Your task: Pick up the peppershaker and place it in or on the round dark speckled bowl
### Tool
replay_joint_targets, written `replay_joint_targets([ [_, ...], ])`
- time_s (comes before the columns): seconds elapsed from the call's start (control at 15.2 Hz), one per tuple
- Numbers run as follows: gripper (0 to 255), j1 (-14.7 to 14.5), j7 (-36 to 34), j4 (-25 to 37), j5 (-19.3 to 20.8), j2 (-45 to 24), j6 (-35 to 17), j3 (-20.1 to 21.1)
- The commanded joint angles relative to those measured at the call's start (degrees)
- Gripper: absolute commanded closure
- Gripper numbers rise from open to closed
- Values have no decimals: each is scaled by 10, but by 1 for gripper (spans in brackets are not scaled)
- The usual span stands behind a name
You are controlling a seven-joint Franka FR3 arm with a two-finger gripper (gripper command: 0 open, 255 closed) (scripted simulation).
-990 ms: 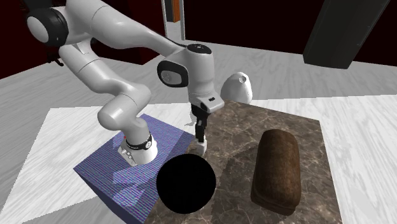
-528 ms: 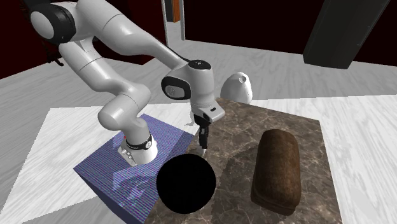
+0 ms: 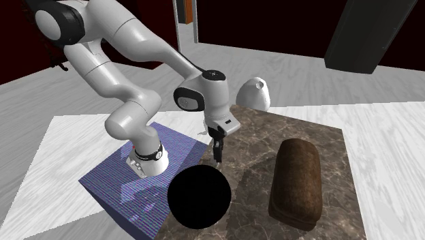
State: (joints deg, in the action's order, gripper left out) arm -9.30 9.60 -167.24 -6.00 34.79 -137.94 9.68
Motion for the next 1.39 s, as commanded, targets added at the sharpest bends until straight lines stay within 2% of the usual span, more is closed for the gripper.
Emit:
replay_joint_targets([
  [0.0, 0, 0, 0, 0, 0, 0, 0, 0],
  [0.07, 0, 0, 0, 0, 0, 0, 0, 0],
  [0.13, 255, 0, 0, 0, 0, 0, 0, 0],
  [0.73, 255, 0, 0, 0, 0, 0, 0, 0],
  [1.32, 255, 0, 2, 42, 5, 55, 96, -8],
])
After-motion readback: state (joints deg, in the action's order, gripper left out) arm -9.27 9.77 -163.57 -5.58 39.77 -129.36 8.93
